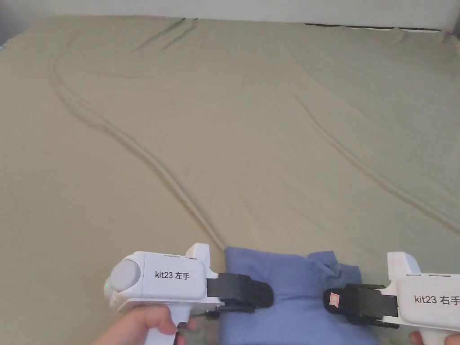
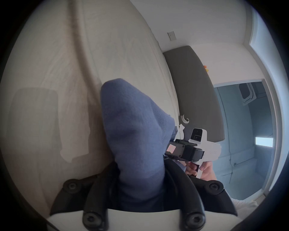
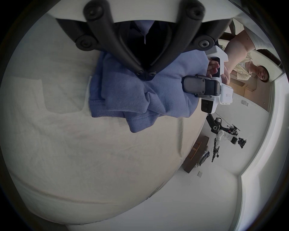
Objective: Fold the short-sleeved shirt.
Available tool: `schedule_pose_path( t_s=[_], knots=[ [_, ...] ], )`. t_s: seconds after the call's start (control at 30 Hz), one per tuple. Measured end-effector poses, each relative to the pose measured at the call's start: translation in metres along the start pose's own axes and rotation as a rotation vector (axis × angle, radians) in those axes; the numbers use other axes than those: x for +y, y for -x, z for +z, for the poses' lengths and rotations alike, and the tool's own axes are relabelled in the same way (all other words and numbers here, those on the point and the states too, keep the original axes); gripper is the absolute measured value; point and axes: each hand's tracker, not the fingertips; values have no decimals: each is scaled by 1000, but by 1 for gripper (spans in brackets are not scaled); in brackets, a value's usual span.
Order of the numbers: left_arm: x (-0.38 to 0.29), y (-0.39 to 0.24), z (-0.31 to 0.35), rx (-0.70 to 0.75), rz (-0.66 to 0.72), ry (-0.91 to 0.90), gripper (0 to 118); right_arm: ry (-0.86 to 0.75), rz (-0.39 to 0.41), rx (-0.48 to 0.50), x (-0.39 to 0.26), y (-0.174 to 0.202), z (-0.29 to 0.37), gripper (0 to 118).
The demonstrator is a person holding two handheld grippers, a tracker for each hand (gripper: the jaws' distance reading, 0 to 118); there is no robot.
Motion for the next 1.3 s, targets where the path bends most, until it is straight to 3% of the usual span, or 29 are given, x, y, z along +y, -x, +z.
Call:
schedule_pose_path(
  t_s=[0.1,0.23,0.33,0.57,0.63,0.7,0.83,1.0,1.03,1.07,1.17,1.3],
  knots=[
    [2,-27,25,108,-166,47,22,-54,50,10,0,14,15,0],
    [21,-49,101,263,-251,44,21,-119,58,92,0,36,42,0],
    [44,-47,173,466,-321,25,21,-122,125,102,0,58,54,0],
    [90,-1,309,957,-339,43,21,-99,202,108,-10,99,53,0],
    [100,19,332,1114,-356,123,21,-92,201,105,-8,82,47,0],
    [111,46,356,1201,-282,132,21,-81,210,94,-9,85,46,0],
    [116,88,384,1322,-207,137,20,-68,221,56,-9,83,46,0],
    [114,107,389,1322,-160,120,21,-73,226,28,-4,87,48,0],
    [112,108,388,1334,-176,109,24,-74,227,27,-3,87,48,0],
    [110,107,389,1367,-204,96,39,-75,230,26,-2,88,48,0],
    [106,91,399,1390,-151,17,100,-71,249,25,-1,91,47,0],
    [86,33,418,1337,-245,-270,101,-83,289,45,-3,97,54,0]
  ],
)
